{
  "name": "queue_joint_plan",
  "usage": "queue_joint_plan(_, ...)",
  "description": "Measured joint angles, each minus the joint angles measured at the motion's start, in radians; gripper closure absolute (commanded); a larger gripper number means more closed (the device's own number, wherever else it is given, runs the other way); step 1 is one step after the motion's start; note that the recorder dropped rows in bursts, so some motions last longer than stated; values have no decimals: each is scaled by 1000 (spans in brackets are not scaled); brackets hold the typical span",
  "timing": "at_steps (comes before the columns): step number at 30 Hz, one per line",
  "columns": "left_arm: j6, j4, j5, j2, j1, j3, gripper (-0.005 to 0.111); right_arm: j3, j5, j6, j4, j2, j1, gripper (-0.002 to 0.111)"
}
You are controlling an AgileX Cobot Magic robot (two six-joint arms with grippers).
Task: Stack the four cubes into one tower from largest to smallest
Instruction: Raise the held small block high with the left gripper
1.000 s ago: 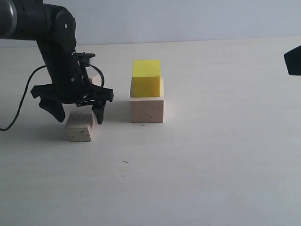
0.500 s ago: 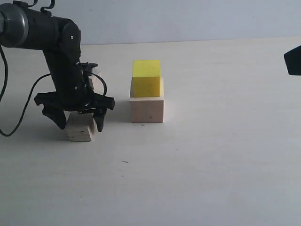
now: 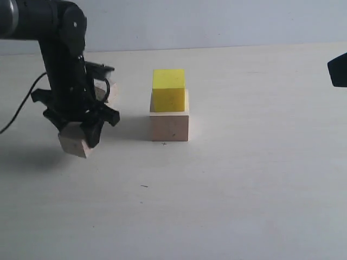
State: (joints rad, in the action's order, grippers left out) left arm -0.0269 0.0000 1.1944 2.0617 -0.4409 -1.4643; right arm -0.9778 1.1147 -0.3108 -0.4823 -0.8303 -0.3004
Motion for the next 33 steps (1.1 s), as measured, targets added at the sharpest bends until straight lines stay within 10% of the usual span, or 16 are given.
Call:
queue_joint_plan(11,412,-32,23,-149,0,-412,107,0,6,0,0,0,-17,108)
queue_joint_plan(33,-333,-48,31,-143,-172,-480,107,0,15,8,13,0,-36,108)
